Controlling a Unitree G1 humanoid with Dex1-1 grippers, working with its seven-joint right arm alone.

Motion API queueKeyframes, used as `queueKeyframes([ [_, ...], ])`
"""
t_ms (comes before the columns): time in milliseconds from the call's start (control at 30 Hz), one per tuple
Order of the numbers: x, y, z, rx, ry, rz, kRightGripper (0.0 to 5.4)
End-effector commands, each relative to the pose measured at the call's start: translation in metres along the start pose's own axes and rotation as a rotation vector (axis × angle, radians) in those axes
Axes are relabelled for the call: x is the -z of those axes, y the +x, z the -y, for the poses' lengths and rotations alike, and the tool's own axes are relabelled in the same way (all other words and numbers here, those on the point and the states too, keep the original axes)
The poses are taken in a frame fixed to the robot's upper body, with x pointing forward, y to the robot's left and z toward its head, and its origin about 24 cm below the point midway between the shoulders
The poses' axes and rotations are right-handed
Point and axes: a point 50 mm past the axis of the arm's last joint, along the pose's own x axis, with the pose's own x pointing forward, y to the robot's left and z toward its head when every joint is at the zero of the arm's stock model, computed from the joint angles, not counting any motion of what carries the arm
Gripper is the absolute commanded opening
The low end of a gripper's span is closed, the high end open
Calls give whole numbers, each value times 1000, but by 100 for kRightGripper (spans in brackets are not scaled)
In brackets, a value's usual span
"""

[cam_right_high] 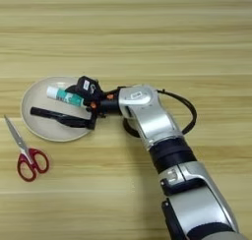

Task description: Move the objects on the table

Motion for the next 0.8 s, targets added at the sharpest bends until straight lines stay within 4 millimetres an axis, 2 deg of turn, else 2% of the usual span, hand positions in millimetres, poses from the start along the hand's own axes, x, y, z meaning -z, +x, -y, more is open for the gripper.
queueKeyframes([
  [33, -34, -17, 19, 91, -112, 69, 513],
  [133, -38, -22, 22, 112, -118, 80, 536],
  [500, -45, -52, 35, 219, -125, 121, 536],
  [800, -30, -84, 44, 306, -101, 86, 536],
])
